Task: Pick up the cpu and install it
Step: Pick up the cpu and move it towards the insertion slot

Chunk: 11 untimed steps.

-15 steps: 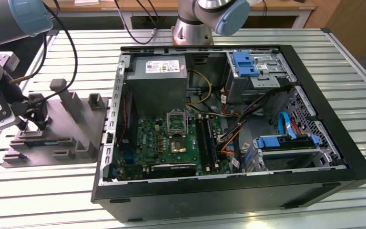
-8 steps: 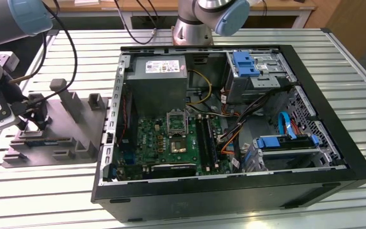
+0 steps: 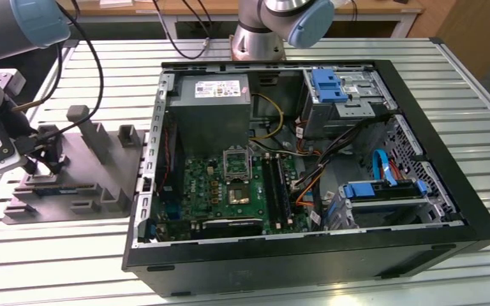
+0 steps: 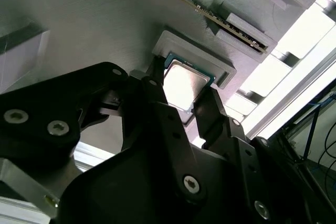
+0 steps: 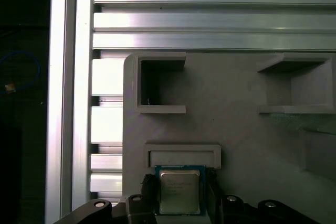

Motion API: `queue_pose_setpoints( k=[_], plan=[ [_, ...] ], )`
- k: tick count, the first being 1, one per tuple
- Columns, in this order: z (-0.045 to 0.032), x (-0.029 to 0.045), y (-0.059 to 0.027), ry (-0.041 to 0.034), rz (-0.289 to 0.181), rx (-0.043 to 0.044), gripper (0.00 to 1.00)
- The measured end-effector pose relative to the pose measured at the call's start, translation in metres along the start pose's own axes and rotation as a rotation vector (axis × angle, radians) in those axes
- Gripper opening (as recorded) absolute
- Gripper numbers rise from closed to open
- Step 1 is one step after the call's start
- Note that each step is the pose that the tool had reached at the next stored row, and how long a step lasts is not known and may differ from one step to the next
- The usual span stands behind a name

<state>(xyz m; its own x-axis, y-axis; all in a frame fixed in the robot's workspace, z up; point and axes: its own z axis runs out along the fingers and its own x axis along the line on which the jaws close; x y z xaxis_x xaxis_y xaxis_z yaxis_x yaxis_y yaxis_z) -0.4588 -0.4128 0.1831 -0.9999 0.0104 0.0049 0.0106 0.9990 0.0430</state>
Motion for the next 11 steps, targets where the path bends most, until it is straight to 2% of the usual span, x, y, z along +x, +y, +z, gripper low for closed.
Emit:
queue_pose_setpoints(
  k=[1,2,11],
  plan=[
    [0.0,0.0,0.0,0.0,0.0,0.0,0.52],
    [0.0,0.0,0.0,0.0,0.0,-0.0001,0.47],
    [-0.0026,0.0,0.0001,-0.0001,0.0,-0.0001,0.47]
  ],
)
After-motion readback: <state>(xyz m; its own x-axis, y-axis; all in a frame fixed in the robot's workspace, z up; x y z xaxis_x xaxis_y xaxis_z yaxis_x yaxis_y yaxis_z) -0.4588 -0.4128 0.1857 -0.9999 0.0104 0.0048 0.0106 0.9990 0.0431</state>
